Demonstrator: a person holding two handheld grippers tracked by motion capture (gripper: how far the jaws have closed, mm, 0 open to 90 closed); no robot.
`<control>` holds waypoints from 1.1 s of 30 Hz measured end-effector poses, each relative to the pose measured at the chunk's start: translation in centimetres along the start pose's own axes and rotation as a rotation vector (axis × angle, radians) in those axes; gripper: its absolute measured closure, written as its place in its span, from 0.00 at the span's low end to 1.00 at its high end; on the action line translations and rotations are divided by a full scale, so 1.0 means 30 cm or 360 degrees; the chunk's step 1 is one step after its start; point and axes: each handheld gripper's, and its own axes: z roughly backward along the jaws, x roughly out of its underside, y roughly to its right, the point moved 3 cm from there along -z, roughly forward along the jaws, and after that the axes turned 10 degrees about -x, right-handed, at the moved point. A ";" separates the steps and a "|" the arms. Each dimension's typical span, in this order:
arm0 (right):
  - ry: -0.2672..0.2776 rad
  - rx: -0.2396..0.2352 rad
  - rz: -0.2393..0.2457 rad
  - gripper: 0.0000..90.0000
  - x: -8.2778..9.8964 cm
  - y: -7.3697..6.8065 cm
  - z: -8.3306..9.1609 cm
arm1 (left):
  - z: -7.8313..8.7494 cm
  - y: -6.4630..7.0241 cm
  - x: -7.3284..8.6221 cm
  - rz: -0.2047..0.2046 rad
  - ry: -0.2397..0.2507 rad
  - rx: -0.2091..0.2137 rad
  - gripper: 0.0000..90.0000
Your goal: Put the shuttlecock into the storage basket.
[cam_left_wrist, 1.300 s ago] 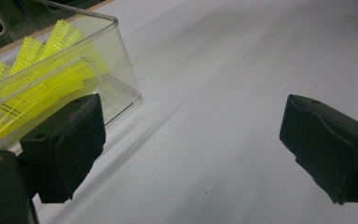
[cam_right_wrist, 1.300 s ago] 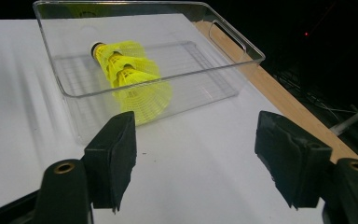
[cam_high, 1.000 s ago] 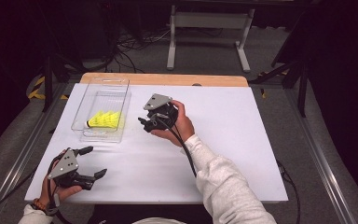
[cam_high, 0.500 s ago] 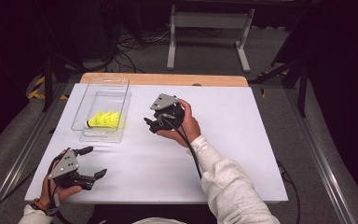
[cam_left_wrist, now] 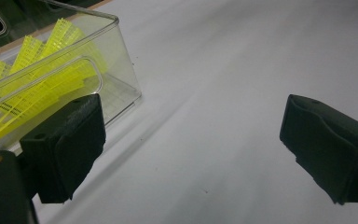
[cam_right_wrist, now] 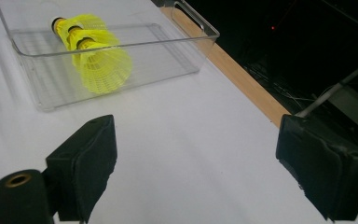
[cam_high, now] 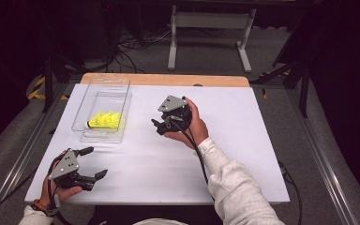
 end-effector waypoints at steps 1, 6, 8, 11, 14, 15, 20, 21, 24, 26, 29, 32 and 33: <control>0.0013 0.0009 -0.0002 0.13 0.000 0.002 0.007 | 0.000 0.000 0.000 0.0000 0.0000 0.0000 0.09; 0.0027 0.0022 -0.0019 0.11 0.005 0.013 0.030 | 0.000 0.000 -0.001 0.0000 0.0001 -0.0003 0.09; 0.0024 0.0031 -0.0019 0.10 0.007 0.016 0.038 | 0.001 0.000 -0.001 -0.0002 0.0004 -0.0003 0.09; 0.0022 0.0039 -0.0012 0.10 0.009 0.015 0.050 | 0.002 0.000 -0.001 -0.0005 0.0005 -0.0005 0.09; 0.0010 0.0065 0.0015 0.10 0.010 0.012 0.061 | 0.003 -0.002 -0.001 -0.0002 0.0003 -0.0006 0.09; 0.0005 0.0072 0.0023 0.10 0.011 0.011 0.064 | 0.003 -0.002 -0.001 -0.0003 0.0002 -0.0006 0.09; 0.0007 0.0097 0.0040 0.10 0.016 0.011 0.075 | 0.003 -0.002 0.000 -0.0003 0.0001 -0.0006 0.09; 0.0007 0.0098 0.0041 0.10 0.018 0.011 0.078 | 0.003 -0.002 -0.001 -0.0004 0.0001 -0.0007 0.09; 0.0000 0.0109 0.0047 0.10 0.023 0.013 0.087 | 0.003 -0.002 0.000 -0.0003 0.0000 -0.0007 0.09; 0.0000 0.0108 0.0041 0.10 0.027 0.013 0.092 | 0.003 -0.001 0.000 -0.0004 0.0002 -0.0009 0.09; -0.0006 0.0110 0.0043 0.10 0.037 0.013 0.101 | 0.003 -0.002 0.000 -0.0003 0.0003 -0.0008 0.08; -0.0009 0.0107 0.0042 0.10 0.045 0.010 0.108 | 0.003 -0.002 0.000 -0.0002 0.0002 -0.0008 0.08; -0.0016 0.0117 0.0050 0.10 0.048 0.010 0.111 | 0.003 -0.003 0.000 -0.0004 0.0000 -0.0008 0.08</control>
